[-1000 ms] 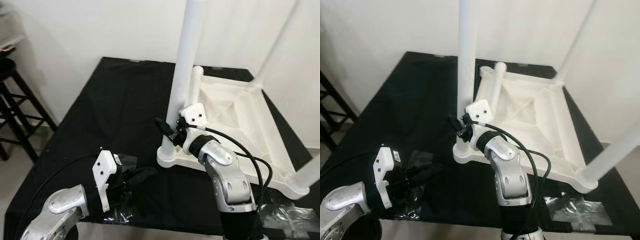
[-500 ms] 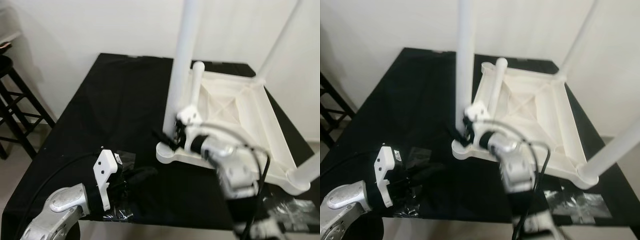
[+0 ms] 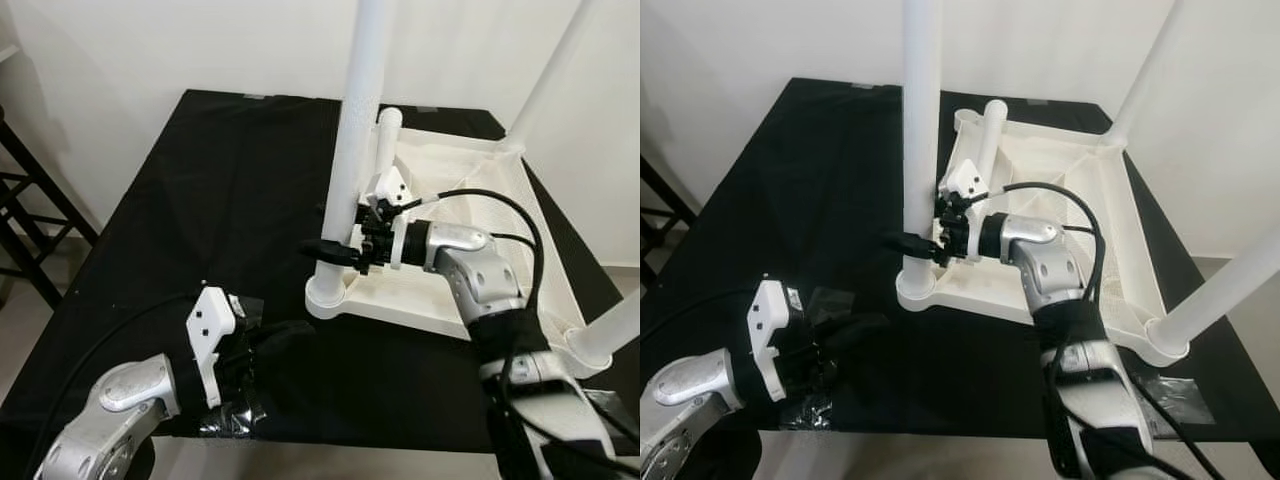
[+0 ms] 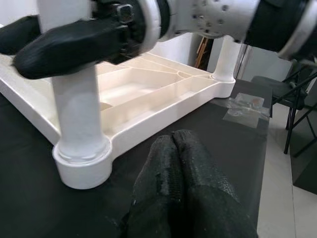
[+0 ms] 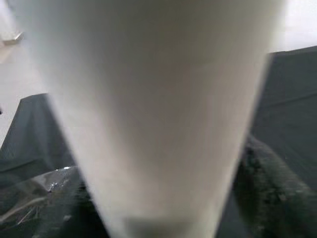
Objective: Building children table
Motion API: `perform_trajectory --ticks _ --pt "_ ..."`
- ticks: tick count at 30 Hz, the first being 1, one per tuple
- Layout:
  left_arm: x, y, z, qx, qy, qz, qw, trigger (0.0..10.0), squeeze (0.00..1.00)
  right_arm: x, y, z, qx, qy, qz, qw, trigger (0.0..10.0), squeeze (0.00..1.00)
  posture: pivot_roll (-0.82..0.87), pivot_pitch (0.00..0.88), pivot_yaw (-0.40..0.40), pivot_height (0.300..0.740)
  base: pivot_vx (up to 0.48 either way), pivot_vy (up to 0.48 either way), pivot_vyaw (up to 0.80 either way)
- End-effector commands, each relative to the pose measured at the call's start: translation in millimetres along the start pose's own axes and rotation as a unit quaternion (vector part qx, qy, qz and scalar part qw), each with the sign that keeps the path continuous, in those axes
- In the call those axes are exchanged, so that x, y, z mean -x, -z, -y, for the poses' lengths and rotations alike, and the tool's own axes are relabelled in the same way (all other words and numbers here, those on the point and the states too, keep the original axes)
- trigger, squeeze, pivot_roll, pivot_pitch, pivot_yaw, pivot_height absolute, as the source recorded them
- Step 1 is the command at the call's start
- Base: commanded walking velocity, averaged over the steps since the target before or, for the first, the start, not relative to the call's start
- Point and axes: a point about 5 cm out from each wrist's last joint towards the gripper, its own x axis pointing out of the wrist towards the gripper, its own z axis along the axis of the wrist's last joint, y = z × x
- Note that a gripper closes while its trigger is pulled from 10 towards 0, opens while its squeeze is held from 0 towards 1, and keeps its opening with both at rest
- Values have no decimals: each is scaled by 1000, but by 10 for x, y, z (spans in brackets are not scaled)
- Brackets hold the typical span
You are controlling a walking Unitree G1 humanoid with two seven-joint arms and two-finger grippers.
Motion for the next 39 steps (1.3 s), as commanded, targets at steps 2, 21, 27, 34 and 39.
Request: perform_trajectory --ticks 2,21,27,34,39 --pt "-5 35 26 4 0 -6 1000 10000 0 51 -1 70 -6 9 8 1000 0 0 82 93 -113 740 0 0 0" --pt "48 63 -81 -33 -82 -28 996 10000 0 347 609 -392 -82 376 -59 921 0 0 42 114 -83 740 0 0 0" --pt "63 73 -126 -52 -125 -39 990 10000 0 290 630 -693 -86 350 -58 931 0 0 39 115 -69 740 0 0 0" --pt "65 73 -136 -57 -129 -40 989 10000 0 162 404 -476 -57 325 -29 943 3098 0 57 108 -75 740 0 0 0" --pt "49 64 -116 -58 -121 -38 990 10000 0 98 94 -378 -40 206 18 978 10000 1000 69 103 -69 740 0 0 0"
